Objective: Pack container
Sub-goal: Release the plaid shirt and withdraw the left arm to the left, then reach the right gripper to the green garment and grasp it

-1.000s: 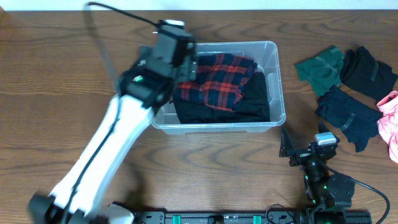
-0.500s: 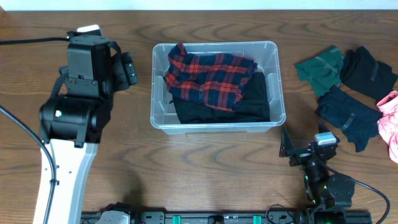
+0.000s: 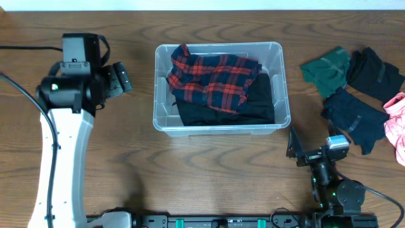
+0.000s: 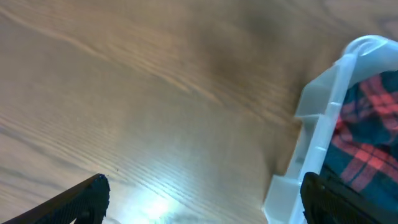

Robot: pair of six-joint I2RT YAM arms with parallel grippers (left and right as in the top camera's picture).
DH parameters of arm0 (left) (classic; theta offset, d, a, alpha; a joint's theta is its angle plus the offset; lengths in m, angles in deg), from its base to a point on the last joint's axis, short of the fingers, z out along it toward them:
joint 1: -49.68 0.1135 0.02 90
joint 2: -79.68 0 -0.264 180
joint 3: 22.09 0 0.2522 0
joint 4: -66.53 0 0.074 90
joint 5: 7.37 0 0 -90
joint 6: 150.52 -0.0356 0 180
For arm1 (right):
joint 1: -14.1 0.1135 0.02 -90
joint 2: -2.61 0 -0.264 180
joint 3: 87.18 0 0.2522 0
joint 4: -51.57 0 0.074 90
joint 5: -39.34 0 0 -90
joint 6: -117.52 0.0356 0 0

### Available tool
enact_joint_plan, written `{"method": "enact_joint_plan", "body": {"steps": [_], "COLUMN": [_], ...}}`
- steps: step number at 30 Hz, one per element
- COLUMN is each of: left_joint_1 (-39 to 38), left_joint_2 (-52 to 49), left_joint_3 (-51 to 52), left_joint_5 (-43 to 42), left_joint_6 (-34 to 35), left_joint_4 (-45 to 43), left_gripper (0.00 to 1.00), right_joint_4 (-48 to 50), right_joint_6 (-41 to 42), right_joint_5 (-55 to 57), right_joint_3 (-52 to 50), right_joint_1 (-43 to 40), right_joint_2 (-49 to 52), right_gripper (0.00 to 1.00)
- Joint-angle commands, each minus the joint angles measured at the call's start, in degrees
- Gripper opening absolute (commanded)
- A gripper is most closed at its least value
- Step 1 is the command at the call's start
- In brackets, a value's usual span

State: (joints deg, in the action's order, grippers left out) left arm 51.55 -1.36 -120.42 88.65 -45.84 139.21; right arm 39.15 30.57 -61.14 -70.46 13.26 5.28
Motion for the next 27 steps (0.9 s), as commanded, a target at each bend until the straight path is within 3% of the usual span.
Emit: {"method": "enact_joint_plan", "body": {"steps": [1, 9, 17, 23, 27], "left_joint_1": [2.12, 2.95, 2.95, 2.95, 2.95], "left_joint_2": [-1.95, -3.96, -3.96, -3.96, -3.96], "left_joint_3": [-0.92, -0.90, -0.90, -0.90, -0.87], "left_joint_5": [-3.93, -3.93, -3.93, -3.93, -3.93], "left_joint_6": [0.66, 0.66, 0.66, 0.63, 0.63], "left_joint_4": [0.90, 1.09, 1.92, 2.29, 2.47], "left_gripper": [0.98, 0.98, 0.98, 0.98, 0.98], "right_joint_4": [-0.98, -9.14, -26.56, -28.41, -30.99], "right_joint_6": [1.16, 1.14, 1.18, 1.38, 7.91], "right_joint_5": [0.57, -4.07, -7.85, -6.84, -5.84], "right_joint_3": [7.34, 32.98, 59.78, 61.96, 61.94], "right_joint_1": [-0.61, -3.41, -4.81, -5.79, -10.99], "right_joint_2": [5.55, 37.46, 66.60, 76.13, 80.87], "right_gripper": [0.99, 0.99, 0.99, 0.99, 0.99]}}
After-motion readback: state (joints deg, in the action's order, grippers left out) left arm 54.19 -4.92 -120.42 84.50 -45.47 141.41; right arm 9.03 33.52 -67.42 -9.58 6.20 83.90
